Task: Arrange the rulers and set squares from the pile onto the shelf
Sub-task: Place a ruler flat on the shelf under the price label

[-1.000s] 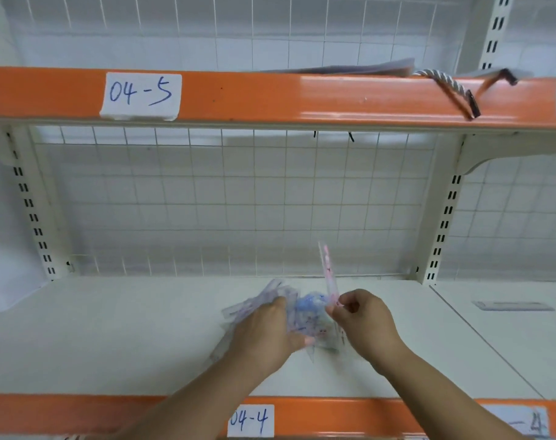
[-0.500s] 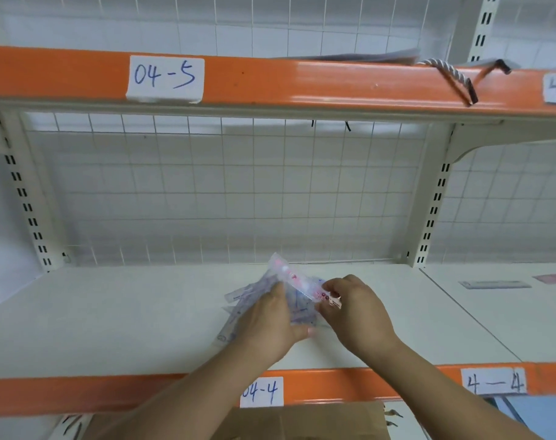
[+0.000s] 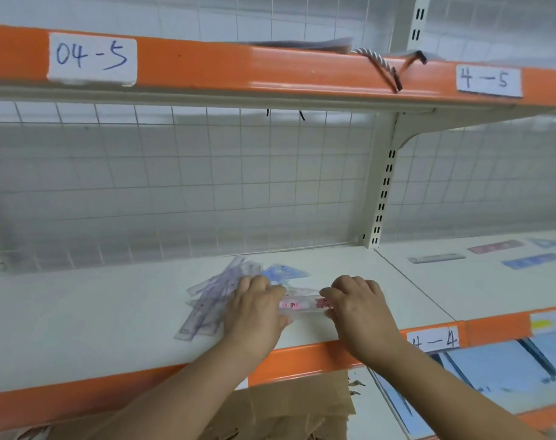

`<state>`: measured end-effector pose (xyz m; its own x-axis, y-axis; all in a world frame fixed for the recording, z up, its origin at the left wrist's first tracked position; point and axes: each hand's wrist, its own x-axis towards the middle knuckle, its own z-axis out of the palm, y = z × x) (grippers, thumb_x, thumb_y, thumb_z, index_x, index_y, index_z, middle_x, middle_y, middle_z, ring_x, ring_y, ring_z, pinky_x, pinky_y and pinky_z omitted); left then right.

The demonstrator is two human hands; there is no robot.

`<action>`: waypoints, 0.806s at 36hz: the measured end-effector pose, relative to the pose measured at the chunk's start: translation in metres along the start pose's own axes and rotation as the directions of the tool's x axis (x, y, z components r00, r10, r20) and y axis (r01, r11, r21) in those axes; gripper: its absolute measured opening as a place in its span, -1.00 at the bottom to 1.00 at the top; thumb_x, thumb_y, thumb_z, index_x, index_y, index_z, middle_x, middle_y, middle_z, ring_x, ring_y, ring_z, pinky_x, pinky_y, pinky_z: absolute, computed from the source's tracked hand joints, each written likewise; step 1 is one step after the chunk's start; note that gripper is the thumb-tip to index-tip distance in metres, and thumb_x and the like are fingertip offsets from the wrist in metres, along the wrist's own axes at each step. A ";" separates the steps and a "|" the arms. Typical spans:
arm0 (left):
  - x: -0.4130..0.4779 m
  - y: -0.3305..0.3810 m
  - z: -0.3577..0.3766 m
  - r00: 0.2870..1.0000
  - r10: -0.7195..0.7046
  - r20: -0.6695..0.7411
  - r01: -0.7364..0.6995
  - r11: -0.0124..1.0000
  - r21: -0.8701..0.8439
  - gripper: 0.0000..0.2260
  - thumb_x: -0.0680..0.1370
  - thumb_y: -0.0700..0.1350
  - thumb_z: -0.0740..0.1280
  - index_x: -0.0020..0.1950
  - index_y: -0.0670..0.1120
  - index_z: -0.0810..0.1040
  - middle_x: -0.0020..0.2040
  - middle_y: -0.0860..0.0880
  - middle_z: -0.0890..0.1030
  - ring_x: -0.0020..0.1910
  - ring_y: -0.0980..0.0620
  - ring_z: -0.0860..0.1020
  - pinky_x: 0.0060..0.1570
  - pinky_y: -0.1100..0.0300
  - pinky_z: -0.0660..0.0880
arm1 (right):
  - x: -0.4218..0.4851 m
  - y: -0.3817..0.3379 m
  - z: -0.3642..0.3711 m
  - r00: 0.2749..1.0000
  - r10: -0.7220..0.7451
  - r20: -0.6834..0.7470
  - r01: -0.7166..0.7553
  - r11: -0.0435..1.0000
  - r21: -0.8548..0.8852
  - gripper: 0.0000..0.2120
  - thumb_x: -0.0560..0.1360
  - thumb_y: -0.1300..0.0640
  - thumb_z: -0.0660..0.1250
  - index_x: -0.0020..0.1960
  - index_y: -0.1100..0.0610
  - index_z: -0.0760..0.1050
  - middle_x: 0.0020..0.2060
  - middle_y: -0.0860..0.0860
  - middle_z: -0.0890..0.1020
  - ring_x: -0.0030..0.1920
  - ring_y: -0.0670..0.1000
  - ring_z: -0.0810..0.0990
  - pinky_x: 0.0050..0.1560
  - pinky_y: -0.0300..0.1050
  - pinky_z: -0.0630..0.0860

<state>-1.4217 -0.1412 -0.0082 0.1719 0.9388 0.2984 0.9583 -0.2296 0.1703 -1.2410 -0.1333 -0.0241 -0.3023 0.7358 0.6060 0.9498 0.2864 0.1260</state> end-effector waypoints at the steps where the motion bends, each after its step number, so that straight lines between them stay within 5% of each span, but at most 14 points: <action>1: 0.001 0.004 0.001 1.000 0.011 0.004 -0.011 1.000 0.013 -0.59 0.53 0.16 0.29 0.36 0.11 0.43 0.26 0.08 0.40 0.31 0.02 0.26 0.25 0.22 0.25 | -0.002 0.005 -0.001 1.000 -0.004 -0.009 0.004 1.000 -0.004 -0.64 0.01 0.12 0.66 -0.24 0.02 0.64 -0.33 -0.05 0.56 -0.34 0.04 0.57 -0.30 -0.07 0.51; 11: 0.022 0.070 0.014 0.997 -0.014 0.080 0.007 0.996 0.092 -0.49 0.49 0.19 0.34 0.38 0.03 0.36 0.30 0.02 0.40 0.33 -0.03 0.30 0.27 0.14 0.27 | -0.026 0.078 -0.001 0.998 0.030 -0.052 -0.032 0.998 -0.045 -0.61 -0.01 0.12 0.67 -0.22 0.01 0.65 -0.34 -0.03 0.58 -0.35 0.01 0.59 -0.30 -0.07 0.53; 18: 0.040 0.135 0.036 0.992 -0.089 0.092 0.080 0.992 0.098 -0.71 0.58 -0.12 0.25 0.31 -0.01 0.43 0.24 -0.03 0.47 0.26 -0.07 0.39 0.17 0.11 0.36 | -0.055 0.170 -0.002 0.998 0.067 -0.016 -0.068 0.996 -0.050 -0.63 0.01 0.19 0.64 -0.23 0.02 0.62 -0.31 -0.05 0.55 -0.33 0.03 0.57 -0.31 -0.08 0.48; 29: 0.056 0.241 0.067 0.985 -0.141 0.099 0.130 0.986 0.106 -0.73 0.59 -0.16 0.20 0.28 -0.01 0.45 0.21 -0.02 0.47 0.21 -0.05 0.39 0.11 0.16 0.34 | -0.086 0.287 -0.014 0.996 0.063 0.070 -0.062 0.998 -0.021 -0.55 -0.05 0.29 0.59 -0.20 0.03 0.64 -0.32 -0.04 0.56 -0.36 0.05 0.57 -0.32 -0.07 0.49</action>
<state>-1.1663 -0.1272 -0.0133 0.0568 0.9825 0.1774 0.9913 -0.0767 0.1071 -0.9414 -0.1231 -0.0291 -0.2464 0.7937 0.5561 0.9682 0.2271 0.1047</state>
